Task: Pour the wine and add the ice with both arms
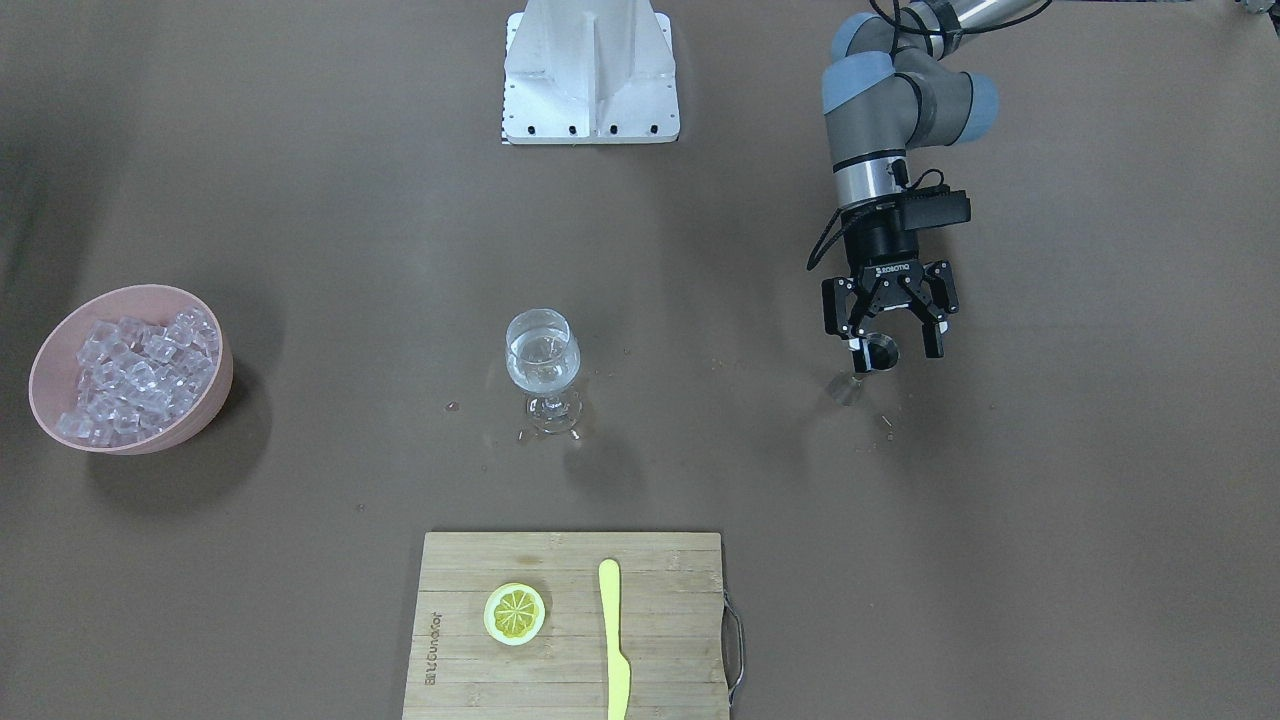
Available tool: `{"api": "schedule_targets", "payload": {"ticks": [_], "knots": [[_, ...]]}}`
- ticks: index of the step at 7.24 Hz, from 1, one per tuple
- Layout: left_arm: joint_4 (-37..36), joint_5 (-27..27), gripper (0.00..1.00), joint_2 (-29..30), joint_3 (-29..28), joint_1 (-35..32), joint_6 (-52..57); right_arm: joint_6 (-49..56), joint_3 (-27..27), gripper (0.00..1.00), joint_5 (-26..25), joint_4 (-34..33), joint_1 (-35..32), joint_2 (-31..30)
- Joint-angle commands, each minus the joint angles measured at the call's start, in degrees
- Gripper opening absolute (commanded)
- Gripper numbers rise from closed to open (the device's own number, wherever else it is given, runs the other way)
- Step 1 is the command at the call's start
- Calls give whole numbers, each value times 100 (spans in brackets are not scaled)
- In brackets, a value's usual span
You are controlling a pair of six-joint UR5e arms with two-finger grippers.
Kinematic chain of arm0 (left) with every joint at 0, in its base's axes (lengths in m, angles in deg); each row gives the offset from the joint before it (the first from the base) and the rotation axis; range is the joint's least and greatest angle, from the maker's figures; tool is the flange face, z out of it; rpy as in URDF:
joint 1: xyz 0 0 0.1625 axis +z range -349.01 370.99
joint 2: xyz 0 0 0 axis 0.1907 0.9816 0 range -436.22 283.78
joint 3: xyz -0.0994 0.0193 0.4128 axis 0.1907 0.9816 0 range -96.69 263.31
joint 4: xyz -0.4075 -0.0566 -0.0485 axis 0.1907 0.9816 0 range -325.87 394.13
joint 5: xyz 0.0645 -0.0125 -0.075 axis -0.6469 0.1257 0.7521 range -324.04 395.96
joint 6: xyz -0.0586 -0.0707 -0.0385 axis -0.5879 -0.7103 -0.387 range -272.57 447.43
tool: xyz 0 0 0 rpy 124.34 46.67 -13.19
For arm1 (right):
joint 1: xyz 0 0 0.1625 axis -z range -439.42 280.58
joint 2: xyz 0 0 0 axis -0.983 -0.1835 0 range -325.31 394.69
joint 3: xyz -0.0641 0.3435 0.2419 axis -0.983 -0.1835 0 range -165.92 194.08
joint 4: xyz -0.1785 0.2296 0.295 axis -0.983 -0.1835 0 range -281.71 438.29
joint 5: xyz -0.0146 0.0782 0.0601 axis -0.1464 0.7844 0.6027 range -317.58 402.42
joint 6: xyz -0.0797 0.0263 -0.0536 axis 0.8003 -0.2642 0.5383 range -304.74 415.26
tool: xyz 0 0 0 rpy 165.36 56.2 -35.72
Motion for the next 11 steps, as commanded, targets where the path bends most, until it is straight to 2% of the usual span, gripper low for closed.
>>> {"api": "schedule_targets", "payload": {"ticks": [1, 7, 11], "knots": [[1, -57, 95, 81, -114, 69, -14, 0, 0, 100, 2, 0, 0, 0], [63, -714, 95, 116, -631, 473, -284, 0, -9, 100, 2, 0, 0, -44], [176, -813, 95, 352, -1132, 562, -524, 0, -9, 100, 2, 0, 0, -44]]}}
